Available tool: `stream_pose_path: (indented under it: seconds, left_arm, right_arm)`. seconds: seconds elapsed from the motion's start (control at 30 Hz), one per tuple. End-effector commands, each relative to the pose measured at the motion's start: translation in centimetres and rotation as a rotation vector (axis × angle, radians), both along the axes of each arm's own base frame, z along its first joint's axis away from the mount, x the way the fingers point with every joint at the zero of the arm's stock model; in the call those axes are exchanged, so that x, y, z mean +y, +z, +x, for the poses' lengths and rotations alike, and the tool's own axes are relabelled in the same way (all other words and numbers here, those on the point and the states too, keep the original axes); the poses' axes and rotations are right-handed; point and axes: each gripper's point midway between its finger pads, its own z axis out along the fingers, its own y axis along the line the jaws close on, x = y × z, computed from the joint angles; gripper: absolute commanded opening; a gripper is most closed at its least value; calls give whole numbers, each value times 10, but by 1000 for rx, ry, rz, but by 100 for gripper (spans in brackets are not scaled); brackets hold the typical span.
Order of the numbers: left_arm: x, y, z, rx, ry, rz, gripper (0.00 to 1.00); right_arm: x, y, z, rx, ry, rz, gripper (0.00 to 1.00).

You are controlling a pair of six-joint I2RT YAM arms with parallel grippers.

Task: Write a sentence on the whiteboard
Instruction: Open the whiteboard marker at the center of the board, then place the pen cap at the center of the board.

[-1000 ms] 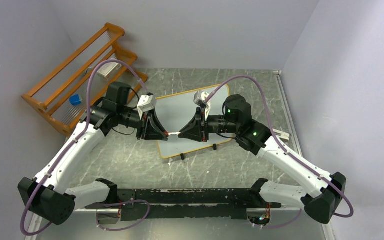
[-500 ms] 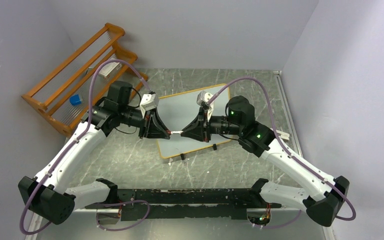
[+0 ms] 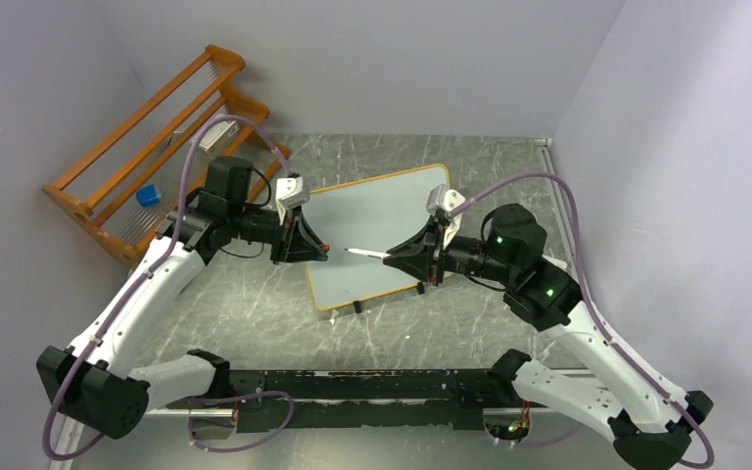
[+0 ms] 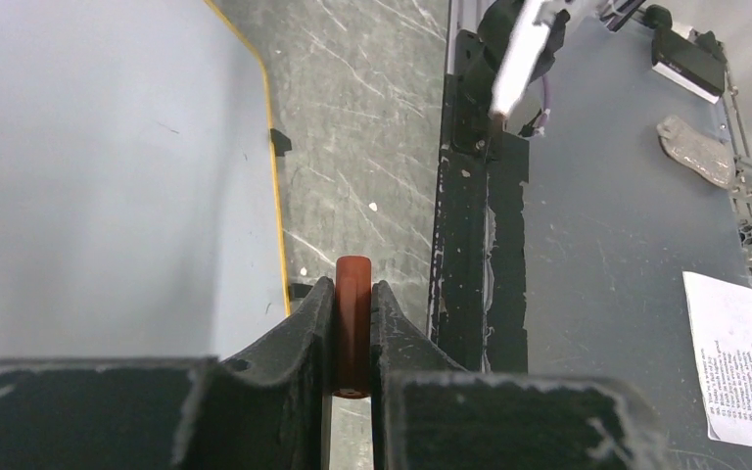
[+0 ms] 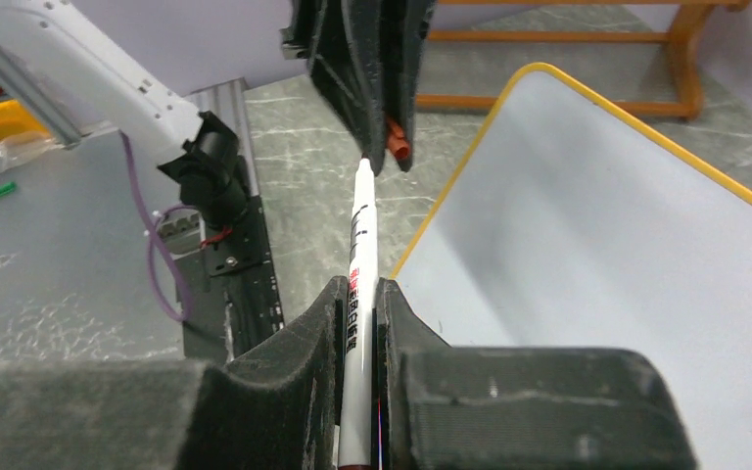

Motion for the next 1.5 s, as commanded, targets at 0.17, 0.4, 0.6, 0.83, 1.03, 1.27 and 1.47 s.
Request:
stream_pose_path:
  seconds: [0.17,0.4,0.6,0.83,1.03,1.27,1.47]
  left_arm:
    - [-17,-10,-9,-54,120,62,5]
    - [-48,-24,-26,-87,165,83,5]
    - [-91,-56,-45,-120,219,129,5]
    - [-127,-100,-66,-157,246,209,5]
    - [-142,-153,-69,-162,287,327,5]
    - [-139,-210,-70,-171,311,467,9]
    - [-141,-239,-74,-173,305,508,12]
  right_arm:
    - [-35,0,32,-13,-295,-28,0]
    - [-78,-2,52,5,-564,-54,0]
    - [-107,-3,61,-10,-728,-45,0]
    - [-119,-9,66,-15,-794,-59,0]
    - [-123,-13,64,-23,-806,-66,0]
    - [-129,-19,64,-35,-825,-82,0]
    - [-131,-22,65,-41,-832,-89,0]
